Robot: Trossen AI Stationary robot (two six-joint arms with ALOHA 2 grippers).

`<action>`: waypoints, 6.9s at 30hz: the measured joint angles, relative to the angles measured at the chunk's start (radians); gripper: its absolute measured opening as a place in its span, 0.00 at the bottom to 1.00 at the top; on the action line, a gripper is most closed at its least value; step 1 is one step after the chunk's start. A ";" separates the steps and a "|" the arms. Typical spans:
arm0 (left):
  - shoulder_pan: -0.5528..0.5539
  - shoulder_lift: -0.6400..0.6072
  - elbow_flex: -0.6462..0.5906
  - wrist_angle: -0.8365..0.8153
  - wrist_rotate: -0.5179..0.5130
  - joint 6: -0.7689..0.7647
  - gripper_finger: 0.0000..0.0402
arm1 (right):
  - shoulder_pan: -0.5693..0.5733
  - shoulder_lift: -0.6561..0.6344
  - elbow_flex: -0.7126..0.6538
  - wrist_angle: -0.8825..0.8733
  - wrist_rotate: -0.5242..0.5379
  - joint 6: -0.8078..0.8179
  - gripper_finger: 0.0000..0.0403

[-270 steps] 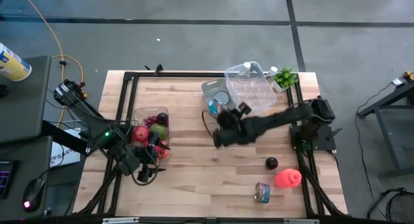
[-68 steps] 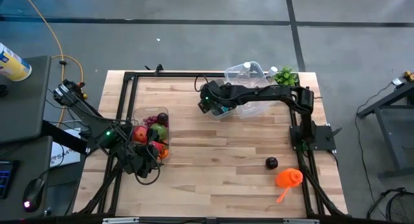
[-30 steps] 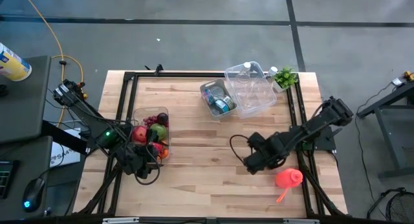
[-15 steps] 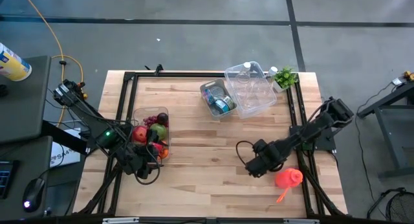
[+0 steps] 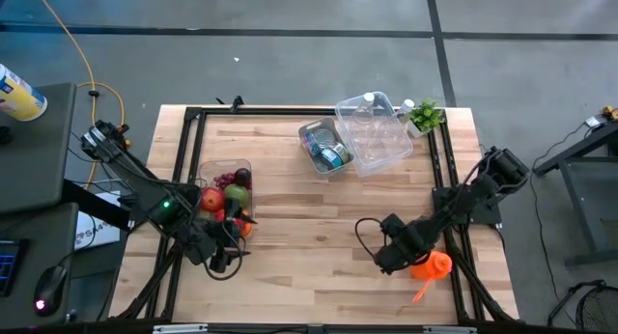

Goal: Pick & Place Food Item
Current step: Put the black plum into the left transparent bin, then put the orange tumbler into the right transparent bin

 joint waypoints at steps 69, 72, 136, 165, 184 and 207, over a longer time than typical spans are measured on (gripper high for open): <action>0.072 0.297 0.002 0.587 -0.272 0.755 0.91 | -0.191 0.001 -0.156 1.666 0.358 -0.971 0.48; 0.089 0.333 0.001 0.701 -0.296 0.834 0.91 | -0.200 0.001 -0.156 1.686 0.354 -0.981 0.48; 0.064 0.417 0.001 0.712 -0.386 0.735 0.58 | -0.071 0.000 -0.155 1.679 0.438 -1.299 0.96; 0.007 -0.091 0.001 -0.814 -0.310 -0.725 0.62 | -0.005 0.000 -0.156 1.625 0.640 -1.235 0.99; 0.127 -0.187 0.001 -0.885 -0.177 -0.833 0.68 | -0.005 0.000 -0.156 1.579 0.606 -1.205 0.99; 0.125 -0.096 0.001 -0.886 -0.148 -0.763 0.75 | 0.000 0.000 -0.156 1.578 0.588 -1.205 0.98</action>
